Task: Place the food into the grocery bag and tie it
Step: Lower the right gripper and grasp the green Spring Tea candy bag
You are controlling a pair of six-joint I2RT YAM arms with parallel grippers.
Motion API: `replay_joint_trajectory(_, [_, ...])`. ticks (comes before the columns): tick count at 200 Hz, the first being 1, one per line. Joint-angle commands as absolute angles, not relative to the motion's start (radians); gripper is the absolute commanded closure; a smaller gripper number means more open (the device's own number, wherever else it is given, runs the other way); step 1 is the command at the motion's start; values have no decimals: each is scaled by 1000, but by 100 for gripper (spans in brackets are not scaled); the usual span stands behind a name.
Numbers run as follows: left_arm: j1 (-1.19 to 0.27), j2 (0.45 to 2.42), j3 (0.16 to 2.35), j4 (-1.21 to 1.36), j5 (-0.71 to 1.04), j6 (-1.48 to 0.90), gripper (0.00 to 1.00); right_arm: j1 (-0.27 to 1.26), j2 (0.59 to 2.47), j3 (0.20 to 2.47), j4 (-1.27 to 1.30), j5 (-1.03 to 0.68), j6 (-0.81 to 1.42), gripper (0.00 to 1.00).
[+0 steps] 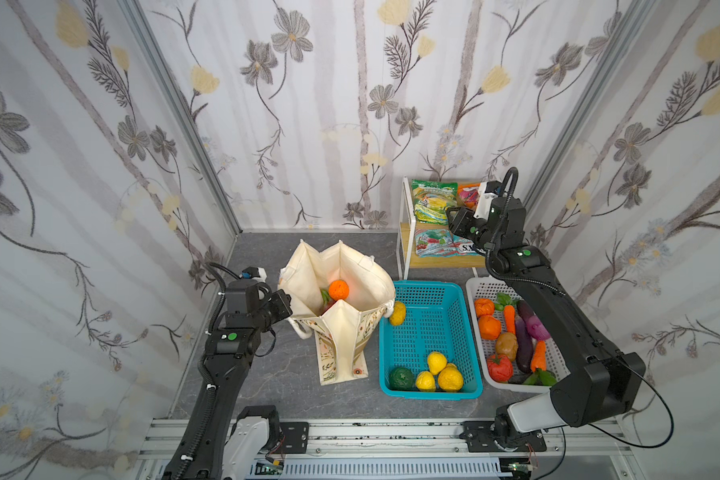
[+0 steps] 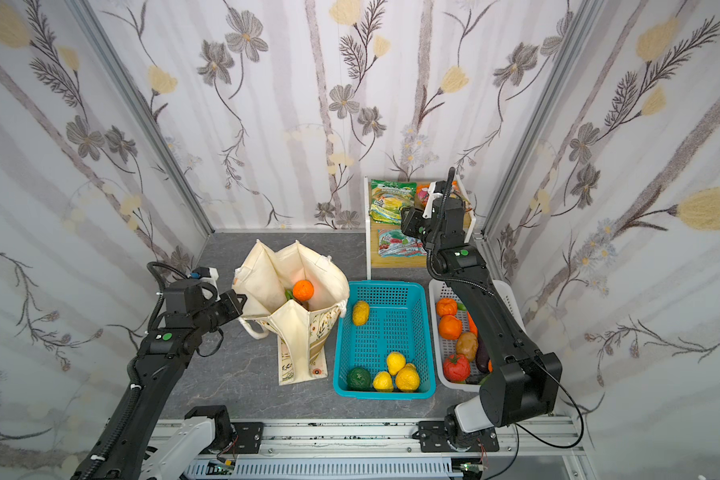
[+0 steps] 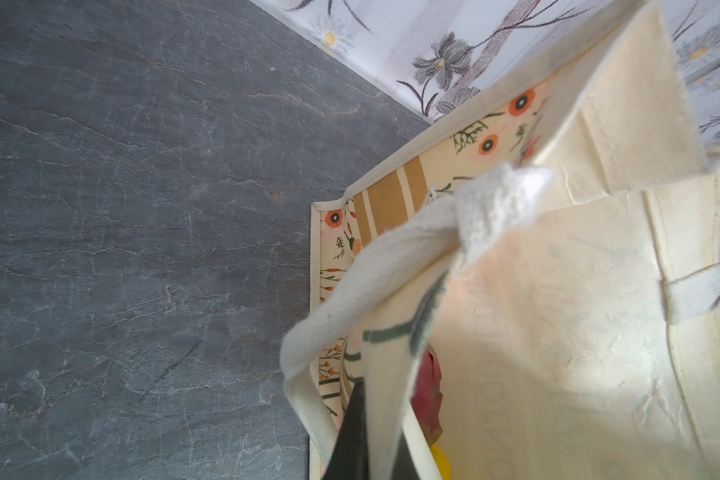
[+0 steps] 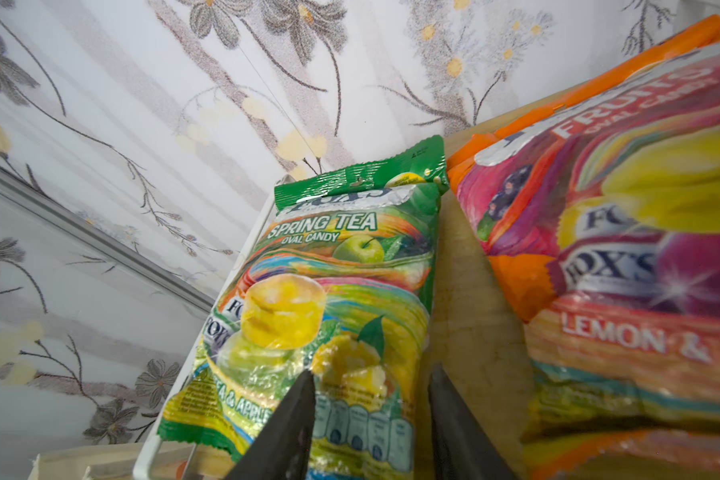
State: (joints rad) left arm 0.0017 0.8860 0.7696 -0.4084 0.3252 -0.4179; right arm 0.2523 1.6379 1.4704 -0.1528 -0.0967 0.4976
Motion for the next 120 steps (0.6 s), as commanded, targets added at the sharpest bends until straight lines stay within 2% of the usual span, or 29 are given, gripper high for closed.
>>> replay_joint_trajectory(1, [2, 884, 766, -394, 325, -414, 100, 251, 1652, 1466, -88, -139, 525, 57])
replay_joint_trajectory(99, [0, 874, 759, -391, 326, -413, 100, 250, 1637, 1449, -70, -131, 544, 90])
replay_joint_trajectory(110, [0, 875, 759, -391, 325, -414, 100, 250, 1630, 1442, -70, -125, 545, 89])
replay_joint_trajectory(120, [0, 875, 761, -391, 325, -413, 100, 250, 1627, 1437, -71, -125, 543, 85])
